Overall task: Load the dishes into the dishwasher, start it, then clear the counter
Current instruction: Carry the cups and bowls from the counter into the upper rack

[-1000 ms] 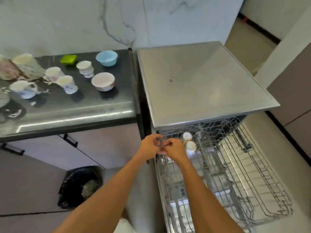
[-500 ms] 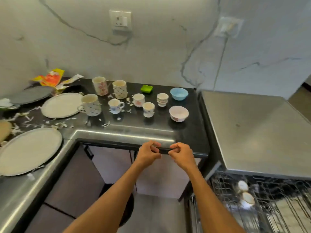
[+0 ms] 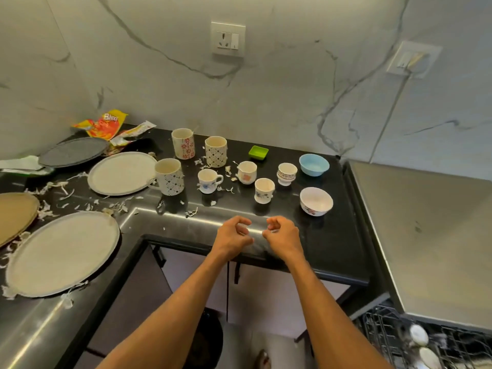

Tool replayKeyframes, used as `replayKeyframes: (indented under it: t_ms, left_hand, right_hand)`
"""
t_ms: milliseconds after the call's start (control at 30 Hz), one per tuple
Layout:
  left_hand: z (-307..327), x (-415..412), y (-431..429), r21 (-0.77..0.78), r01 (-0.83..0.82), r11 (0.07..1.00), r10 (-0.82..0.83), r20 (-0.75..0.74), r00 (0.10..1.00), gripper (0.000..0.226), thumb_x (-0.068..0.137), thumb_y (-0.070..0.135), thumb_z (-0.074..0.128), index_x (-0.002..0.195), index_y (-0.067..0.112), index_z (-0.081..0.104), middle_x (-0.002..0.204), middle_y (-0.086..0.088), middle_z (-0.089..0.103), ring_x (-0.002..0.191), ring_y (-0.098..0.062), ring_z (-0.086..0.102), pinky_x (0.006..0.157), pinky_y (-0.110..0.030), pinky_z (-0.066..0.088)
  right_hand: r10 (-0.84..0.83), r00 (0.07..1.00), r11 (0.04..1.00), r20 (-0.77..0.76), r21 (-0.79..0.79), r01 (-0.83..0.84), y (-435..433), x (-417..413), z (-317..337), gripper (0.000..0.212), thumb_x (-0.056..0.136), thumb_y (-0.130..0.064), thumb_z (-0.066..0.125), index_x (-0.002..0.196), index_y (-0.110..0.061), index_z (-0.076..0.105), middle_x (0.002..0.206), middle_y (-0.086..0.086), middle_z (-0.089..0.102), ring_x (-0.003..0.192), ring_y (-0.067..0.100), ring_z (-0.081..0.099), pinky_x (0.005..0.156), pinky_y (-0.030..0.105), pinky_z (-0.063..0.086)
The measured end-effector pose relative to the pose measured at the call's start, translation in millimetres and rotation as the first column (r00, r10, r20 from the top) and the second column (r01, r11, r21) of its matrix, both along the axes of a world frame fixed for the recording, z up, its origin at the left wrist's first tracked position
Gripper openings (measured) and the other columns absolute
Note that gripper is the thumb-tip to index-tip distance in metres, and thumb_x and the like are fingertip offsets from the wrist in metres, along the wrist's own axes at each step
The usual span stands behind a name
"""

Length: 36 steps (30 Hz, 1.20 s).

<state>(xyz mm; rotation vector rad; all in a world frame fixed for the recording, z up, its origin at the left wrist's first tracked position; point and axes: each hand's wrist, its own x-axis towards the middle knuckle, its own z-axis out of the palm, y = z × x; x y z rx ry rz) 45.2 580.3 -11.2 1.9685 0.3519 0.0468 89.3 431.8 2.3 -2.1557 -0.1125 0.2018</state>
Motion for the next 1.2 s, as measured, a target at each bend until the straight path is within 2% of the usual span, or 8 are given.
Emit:
replayKeyframes:
  t_ms: [100,267,400,500,700,833,1033,1200]
  left_hand:
    - [-2.9,28.6,6.3,0.017,0.011,1.000,-0.011,0.004,1.000,0.043,0.072,0.011,0.079,0.110,0.021,0.061,0.099,-0.005,0.064,0.090,-0.016,0.063,0.074,-0.022,0.053]
    - [-2.6,91.4,14.2,0.028,0.000,1.000,0.001,-0.042,0.999,0.060,0.072,0.013,0.081,0.126,0.019,0.056,0.116,-0.004,0.061,0.104,-0.014,0.056,0.086,-0.025,0.047]
    - [-0.7,136.1,19.0,0.032,-0.014,0.999,0.017,-0.081,0.997,0.076,0.069,0.010,0.083,0.136,0.018,0.048,0.132,-0.008,0.056,0.119,-0.019,0.053,0.097,-0.030,0.043]
    - [-3.5,161.6,18.9,0.037,0.008,0.999,-0.005,-0.091,0.996,0.081,0.068,0.007,0.083,0.139,0.015,0.045,0.134,-0.007,0.056,0.118,-0.016,0.053,0.093,-0.025,0.042]
    - [-12.9,187.5,16.6,0.060,0.055,0.997,-0.051,-0.077,0.996,0.075,0.064,0.010,0.085,0.131,0.016,0.053,0.124,0.000,0.064,0.110,-0.010,0.058,0.094,-0.024,0.045]
    - [-16.5,192.5,17.2,0.094,0.078,0.993,-0.071,-0.067,0.995,0.075,0.063,0.020,0.087,0.131,0.018,0.056,0.124,0.001,0.064,0.114,-0.014,0.058,0.101,-0.034,0.045]
    - [-15.5,183.2,20.5,0.046,0.078,0.996,-0.076,-0.036,0.996,0.076,0.061,0.019,0.089,0.130,0.016,0.057,0.122,0.001,0.066,0.112,-0.013,0.059,0.100,-0.032,0.047]
    - [-8.5,165.5,20.3,0.002,0.143,0.990,-0.143,-0.037,0.989,0.073,0.064,0.011,0.087,0.129,0.018,0.055,0.122,0.003,0.062,0.111,-0.009,0.055,0.091,-0.022,0.041]
  right_hand:
    - [-0.008,1.000,1.000,-0.012,-0.016,0.008,5.6,27.7,-5.4,0.037,0.083,-0.008,0.070,0.119,-0.014,0.062,0.109,0.002,0.065,0.102,0.017,0.061,0.092,0.031,0.052]
    - [-0.030,0.996,1.000,-0.084,-0.007,0.030,11.8,92.7,-2.0,0.048,0.083,-0.008,0.073,0.127,-0.017,0.054,0.125,0.004,0.060,0.111,0.017,0.057,0.090,0.025,0.044]
    - [-0.015,0.989,1.000,-0.148,0.014,0.017,17.9,136.9,0.5,0.069,0.077,-0.009,0.079,0.137,-0.017,0.045,0.137,0.007,0.054,0.125,0.023,0.051,0.103,0.035,0.042]
    - [0.028,0.982,1.000,-0.185,0.011,-0.026,21.2,162.5,-3.3,0.079,0.074,-0.006,0.080,0.142,-0.017,0.041,0.140,0.007,0.052,0.128,0.024,0.051,0.107,0.039,0.043]
    - [0.128,0.969,0.991,-0.209,-0.020,-0.135,24.4,186.0,-12.1,0.071,0.071,-0.004,0.082,0.133,-0.018,0.051,0.134,0.004,0.059,0.123,0.022,0.055,0.104,0.040,0.045]
    - [0.143,0.973,0.987,-0.180,-0.053,-0.155,26.0,190.6,-14.7,0.064,0.072,-0.005,0.081,0.130,-0.018,0.057,0.131,0.005,0.062,0.121,0.022,0.057,0.105,0.042,0.045]
    - [0.129,0.975,0.991,-0.183,-0.022,-0.135,25.7,181.0,-11.0,0.066,0.073,-0.005,0.081,0.132,-0.019,0.056,0.133,0.004,0.061,0.123,0.022,0.056,0.107,0.045,0.044]
    - [0.071,0.982,0.997,-0.173,-0.012,-0.074,19.4,152.4,-5.5,0.066,0.077,-0.004,0.079,0.136,-0.018,0.053,0.138,0.004,0.057,0.127,0.023,0.052,0.109,0.043,0.041]
